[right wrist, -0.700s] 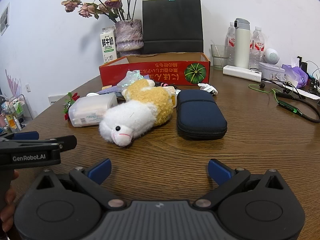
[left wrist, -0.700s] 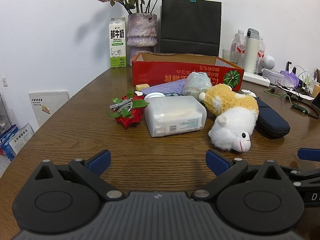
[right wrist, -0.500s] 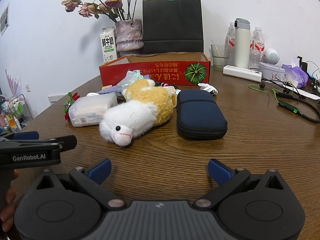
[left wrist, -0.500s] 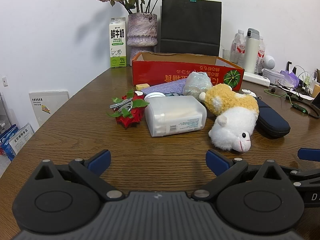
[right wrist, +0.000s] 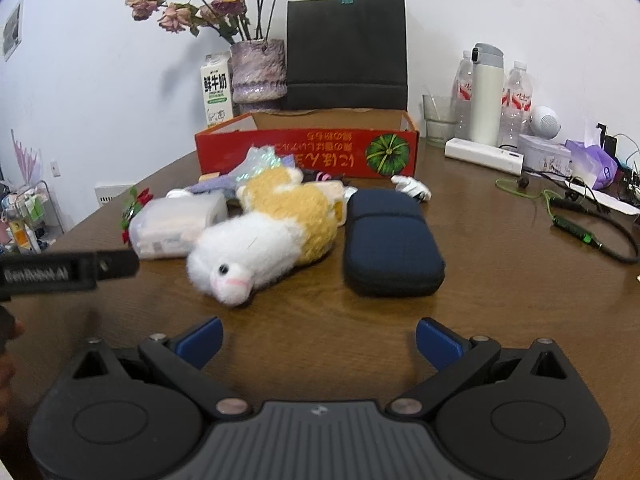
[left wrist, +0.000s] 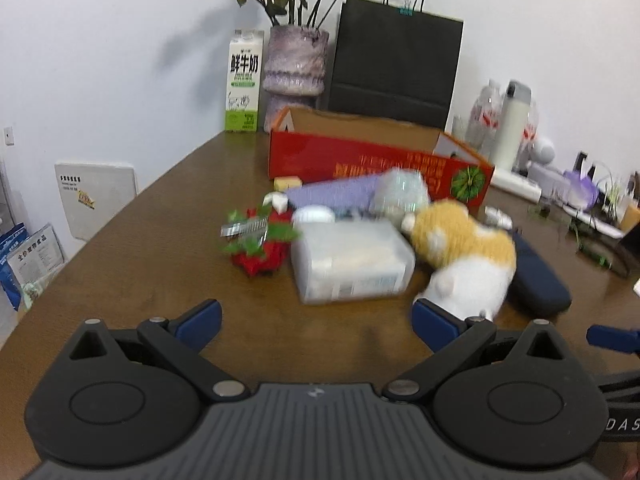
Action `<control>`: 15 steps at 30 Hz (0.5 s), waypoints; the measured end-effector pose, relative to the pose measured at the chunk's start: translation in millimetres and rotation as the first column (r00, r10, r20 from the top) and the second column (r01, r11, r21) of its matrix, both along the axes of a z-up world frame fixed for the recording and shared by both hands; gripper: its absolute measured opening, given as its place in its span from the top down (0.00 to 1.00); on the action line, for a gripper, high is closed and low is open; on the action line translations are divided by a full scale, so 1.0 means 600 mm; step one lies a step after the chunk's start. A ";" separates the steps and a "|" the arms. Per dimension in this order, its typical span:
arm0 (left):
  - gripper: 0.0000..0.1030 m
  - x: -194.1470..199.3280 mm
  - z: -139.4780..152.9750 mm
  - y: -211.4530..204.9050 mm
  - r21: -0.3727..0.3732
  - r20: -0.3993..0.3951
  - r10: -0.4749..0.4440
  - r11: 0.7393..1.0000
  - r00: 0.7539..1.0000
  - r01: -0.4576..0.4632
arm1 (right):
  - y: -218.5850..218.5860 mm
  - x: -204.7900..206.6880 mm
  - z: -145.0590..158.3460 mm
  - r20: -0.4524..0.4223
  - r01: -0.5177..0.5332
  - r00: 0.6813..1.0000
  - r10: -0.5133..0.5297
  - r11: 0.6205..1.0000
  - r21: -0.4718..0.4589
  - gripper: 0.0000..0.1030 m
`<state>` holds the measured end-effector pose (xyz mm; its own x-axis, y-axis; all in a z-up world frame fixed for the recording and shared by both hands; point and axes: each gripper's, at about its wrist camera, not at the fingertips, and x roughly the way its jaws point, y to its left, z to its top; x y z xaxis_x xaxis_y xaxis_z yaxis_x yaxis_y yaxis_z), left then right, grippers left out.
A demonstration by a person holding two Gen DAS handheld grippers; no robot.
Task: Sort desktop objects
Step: 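Grasp the clear plastic box with the left gripper while the right grasps the navy case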
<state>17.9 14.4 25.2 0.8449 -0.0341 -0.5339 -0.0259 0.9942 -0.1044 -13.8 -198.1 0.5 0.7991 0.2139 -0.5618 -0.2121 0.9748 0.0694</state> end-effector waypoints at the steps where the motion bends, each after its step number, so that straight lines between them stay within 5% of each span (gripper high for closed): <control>1: 0.00 0.008 0.006 -0.002 0.003 -0.003 0.005 1.000 1.000 -0.005 | -0.004 0.006 0.005 0.002 0.005 1.000 -0.005 1.000 -0.007 0.00; 15: 0.00 0.156 -0.003 -0.082 0.085 -0.171 0.046 0.996 0.984 -0.032 | -0.043 0.168 0.014 -0.075 0.027 0.997 -0.037 0.991 -0.132 0.00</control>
